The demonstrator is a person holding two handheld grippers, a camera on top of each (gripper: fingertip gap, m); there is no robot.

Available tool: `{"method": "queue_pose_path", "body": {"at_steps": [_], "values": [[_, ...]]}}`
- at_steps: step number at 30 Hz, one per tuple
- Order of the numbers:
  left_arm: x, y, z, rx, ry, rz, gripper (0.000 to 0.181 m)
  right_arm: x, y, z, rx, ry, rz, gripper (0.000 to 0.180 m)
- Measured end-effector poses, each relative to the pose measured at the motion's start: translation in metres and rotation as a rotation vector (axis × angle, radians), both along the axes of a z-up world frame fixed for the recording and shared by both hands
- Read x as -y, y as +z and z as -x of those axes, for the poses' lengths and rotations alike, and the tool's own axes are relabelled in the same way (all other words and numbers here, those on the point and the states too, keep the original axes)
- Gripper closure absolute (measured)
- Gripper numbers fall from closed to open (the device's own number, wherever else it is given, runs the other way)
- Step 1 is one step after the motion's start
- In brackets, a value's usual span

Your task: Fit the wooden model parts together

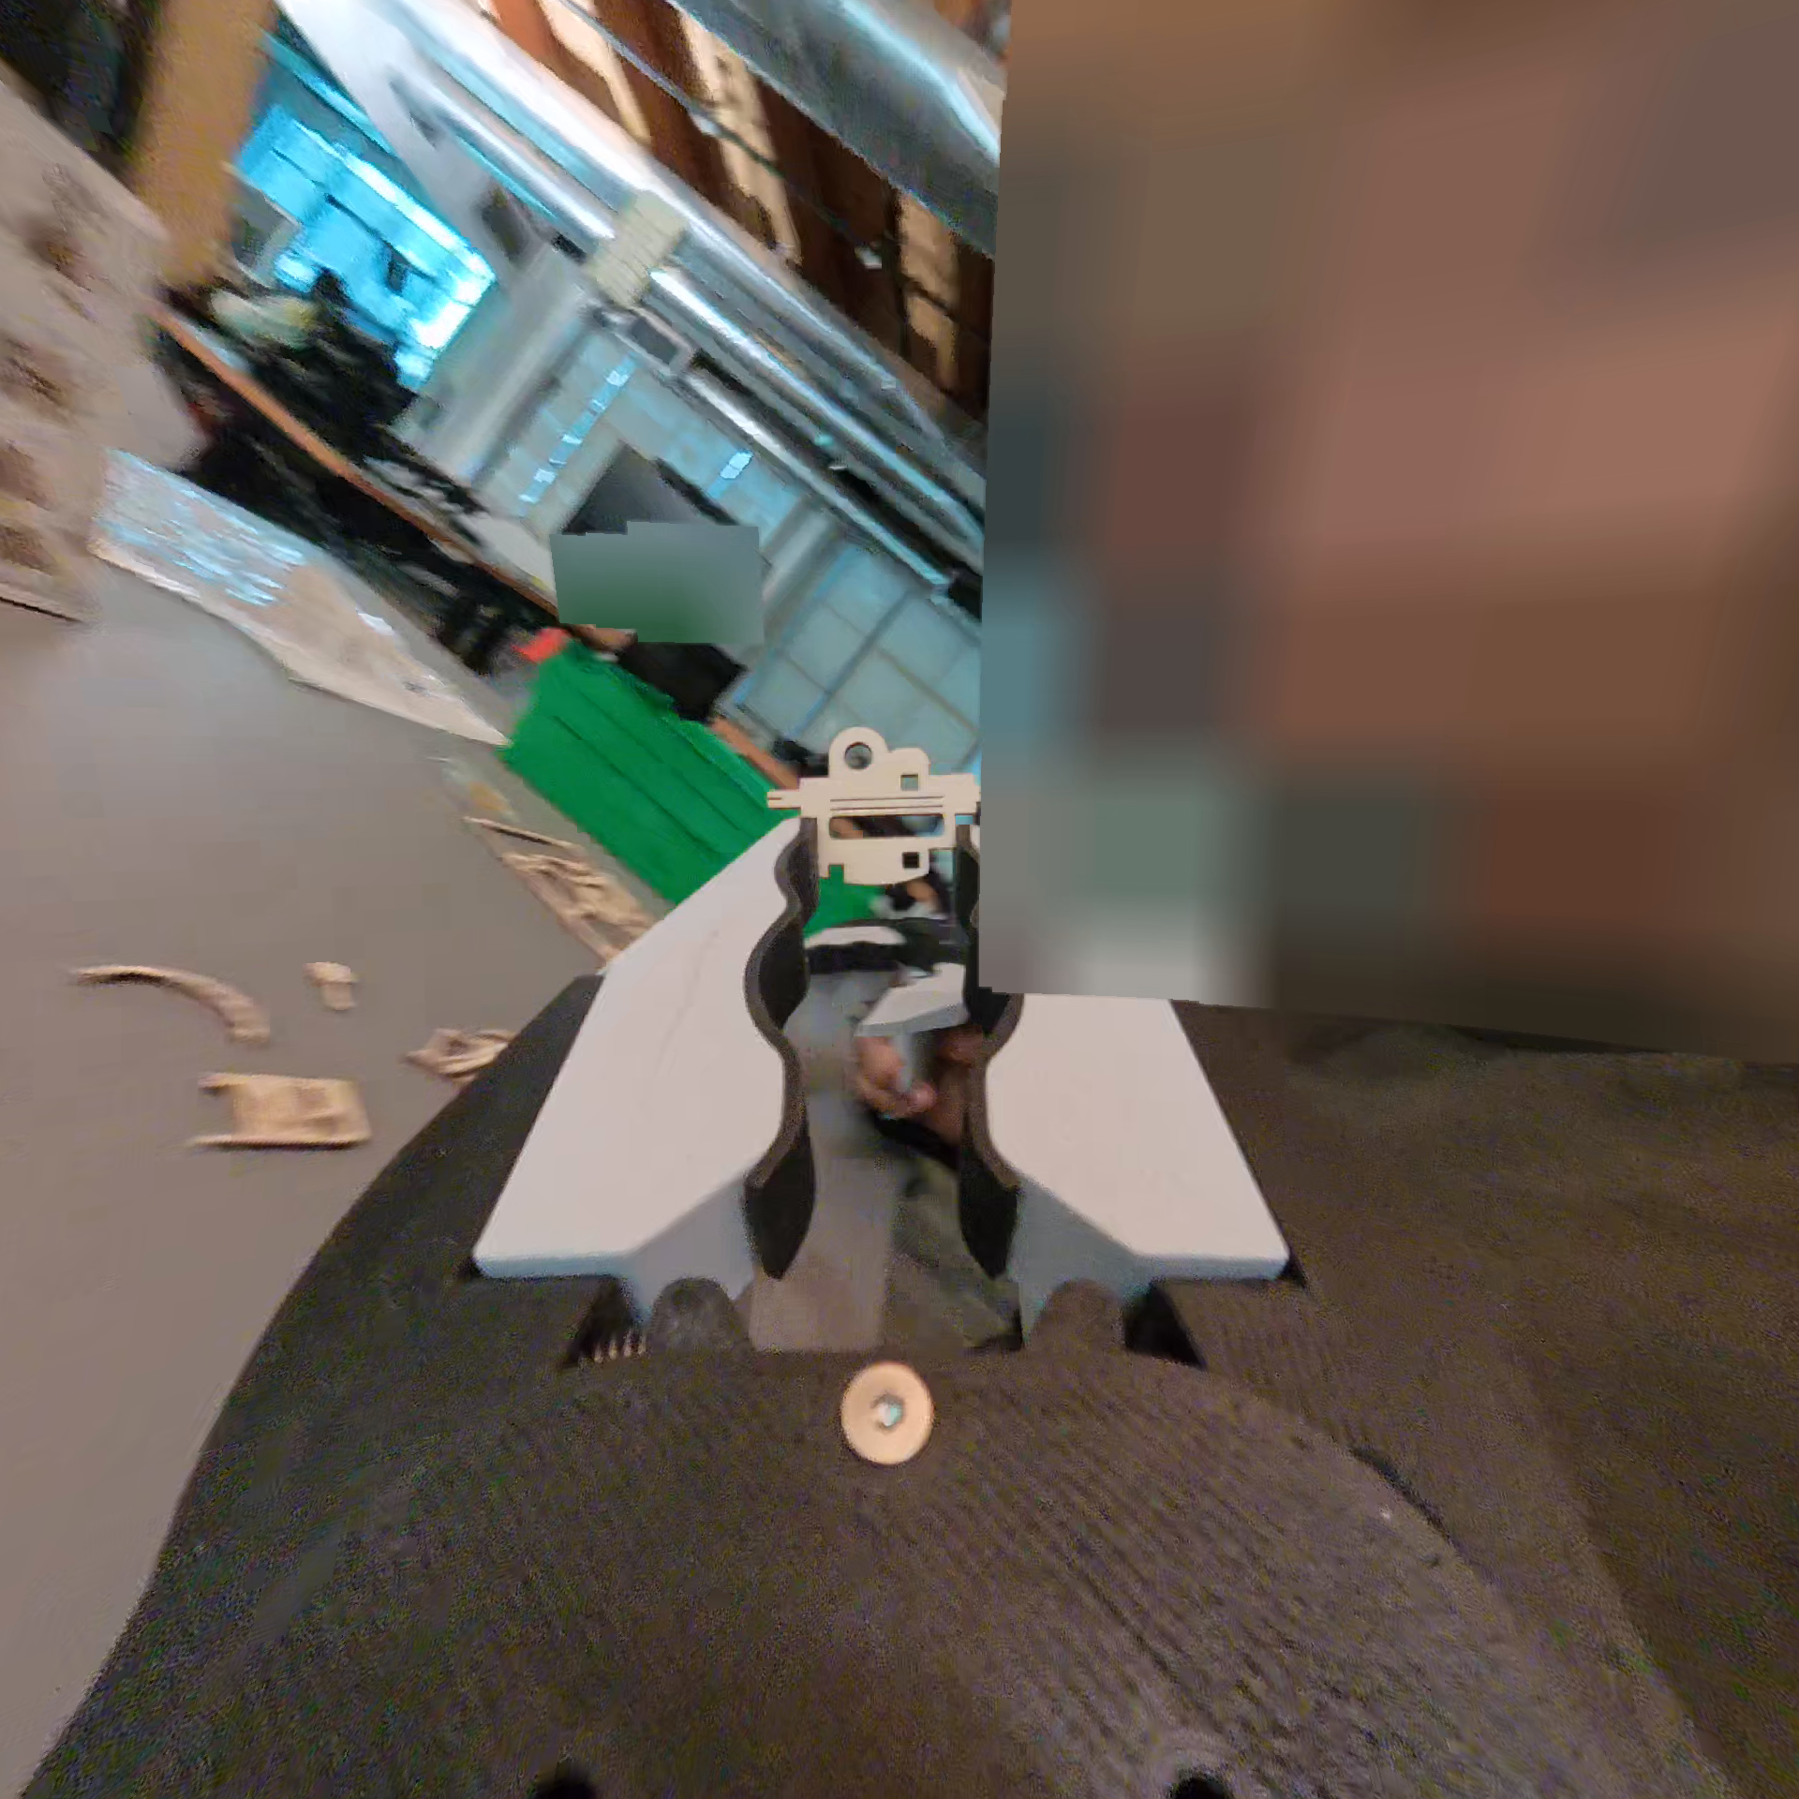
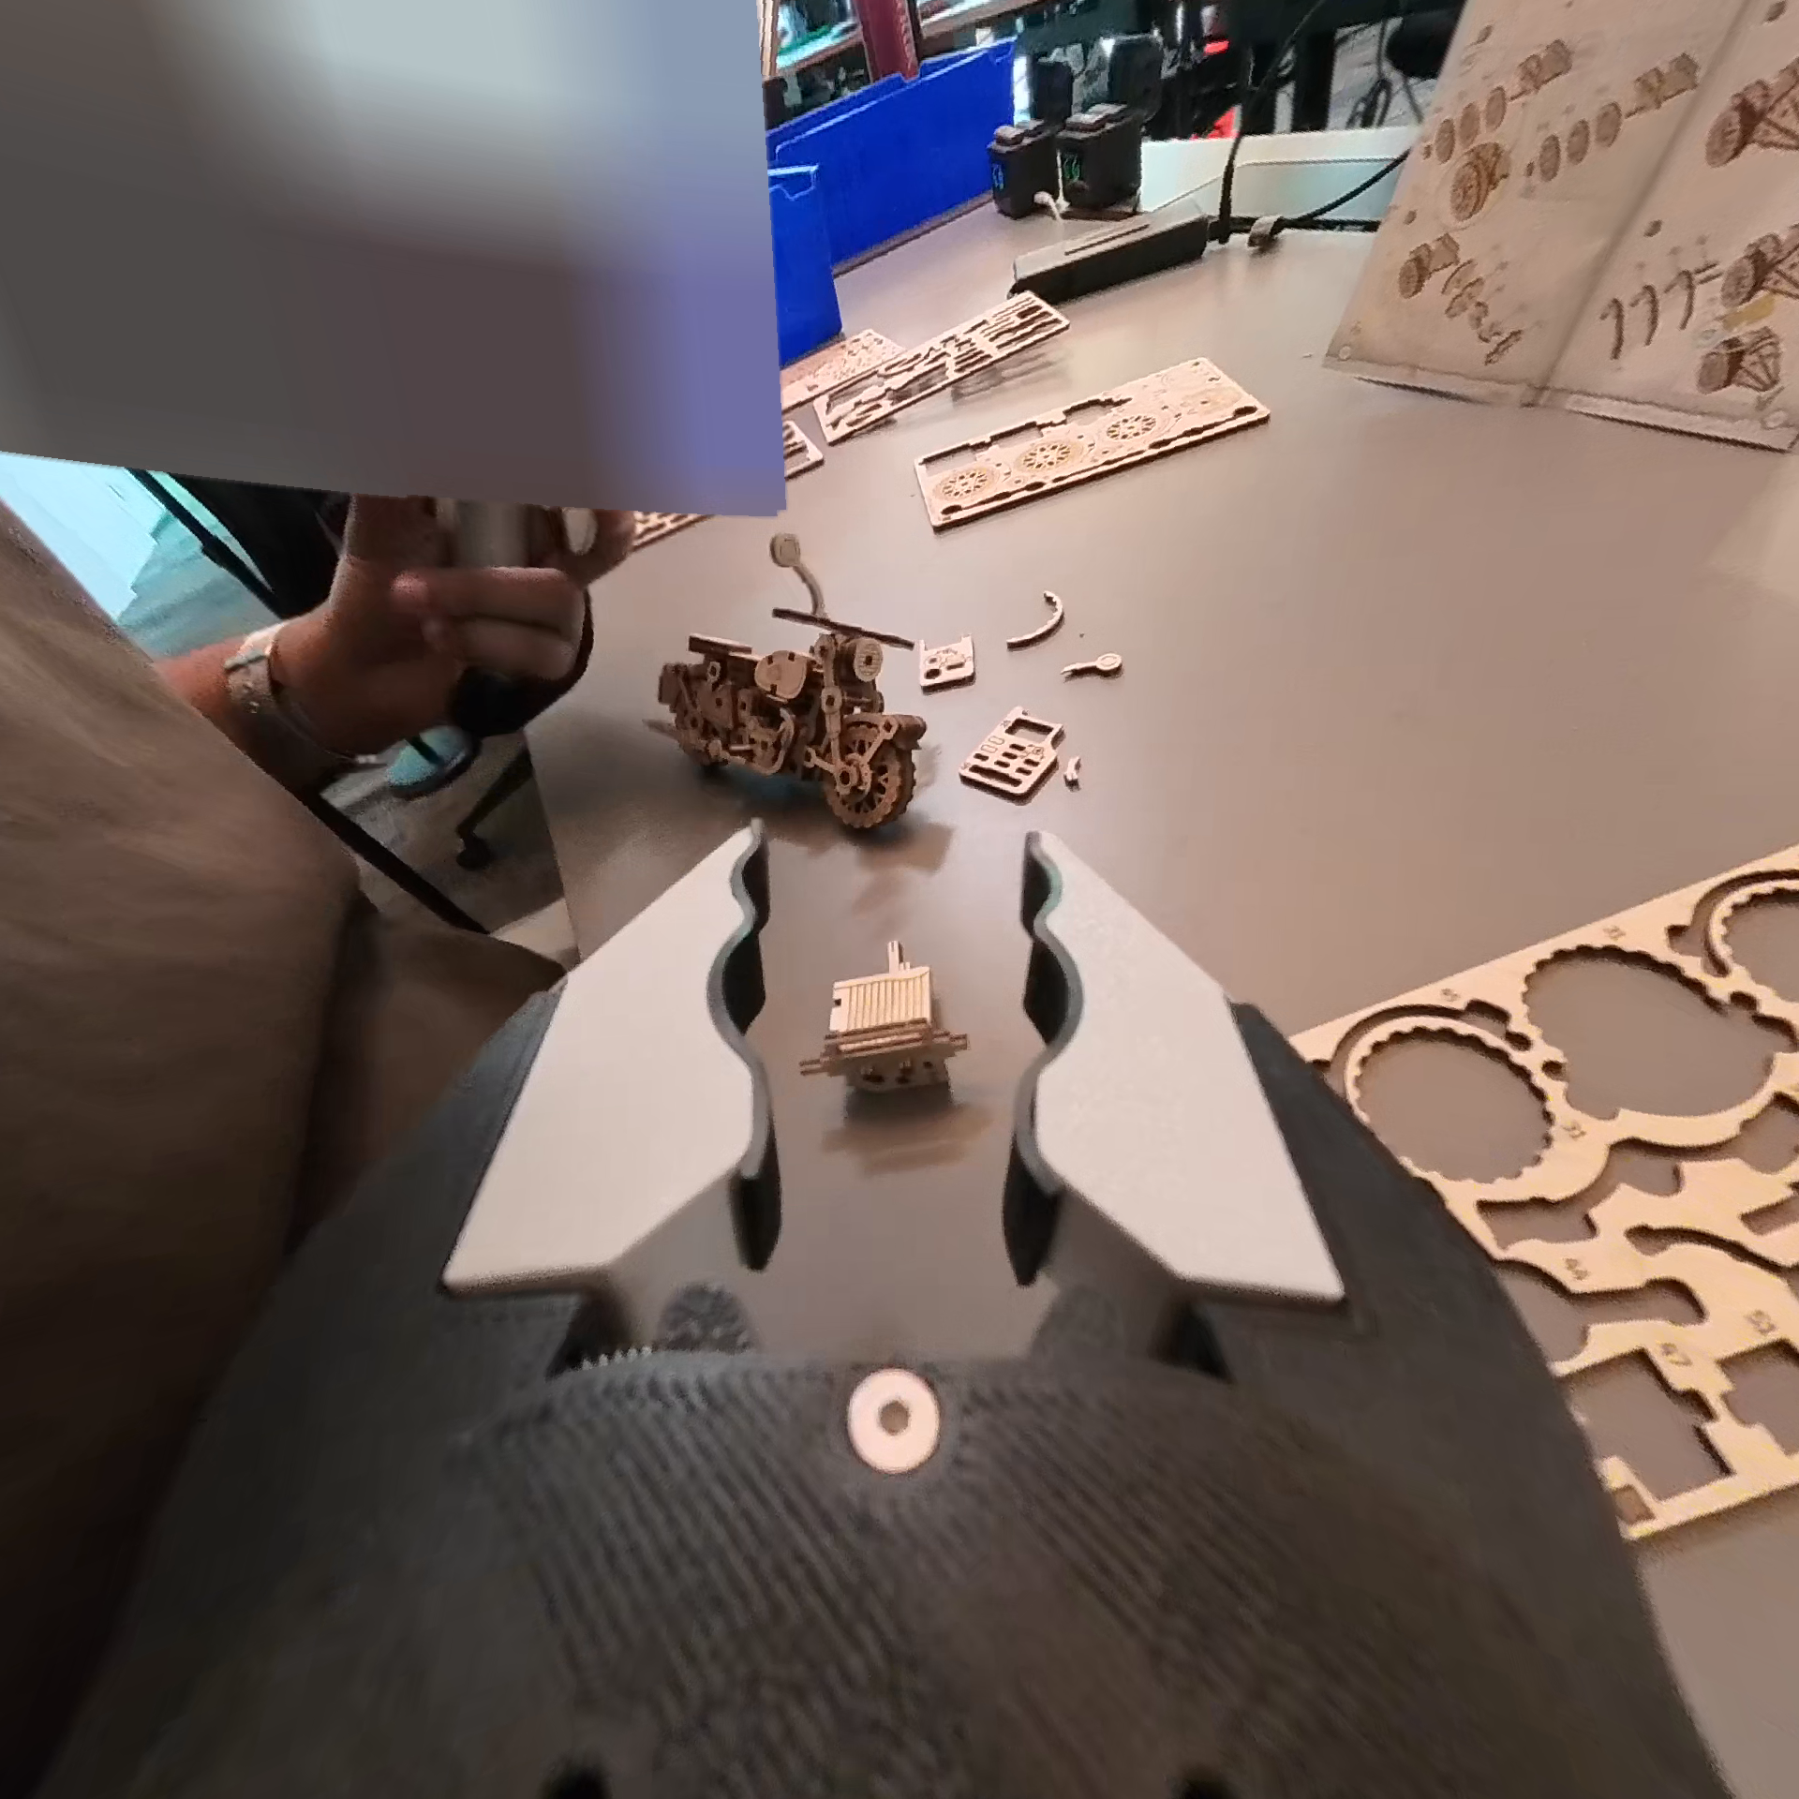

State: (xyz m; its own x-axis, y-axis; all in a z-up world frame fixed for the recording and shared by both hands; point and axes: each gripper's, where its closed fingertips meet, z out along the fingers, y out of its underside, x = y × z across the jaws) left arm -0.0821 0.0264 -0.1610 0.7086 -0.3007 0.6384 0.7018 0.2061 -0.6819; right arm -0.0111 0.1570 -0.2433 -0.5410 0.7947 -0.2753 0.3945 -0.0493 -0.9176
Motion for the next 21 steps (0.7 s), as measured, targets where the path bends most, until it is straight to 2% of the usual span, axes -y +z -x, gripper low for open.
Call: {"method": "queue_pose_path", "body": {"at_steps": [4, 7, 13, 21], "values": [[0.024, -0.022, 0.052, -0.122, 0.252, 0.206, 0.156, -0.007, 0.002, 0.003, 0.004, -0.019, 0.052, 0.128], [0.033, -0.034, 0.069, -0.167, 0.333, 0.296, 0.156, -0.012, 0.001, 0.007, 0.012, -0.031, 0.074, 0.128], [0.018, -0.048, 0.063, -0.126, 0.247, 0.329, 0.155, -0.017, -0.003, 0.014, 0.044, -0.045, 0.091, 0.128], [0.019, -0.048, 0.068, -0.078, 0.246, 0.309, 0.155, -0.023, -0.002, 0.016, 0.042, -0.069, 0.111, 0.129]]}}
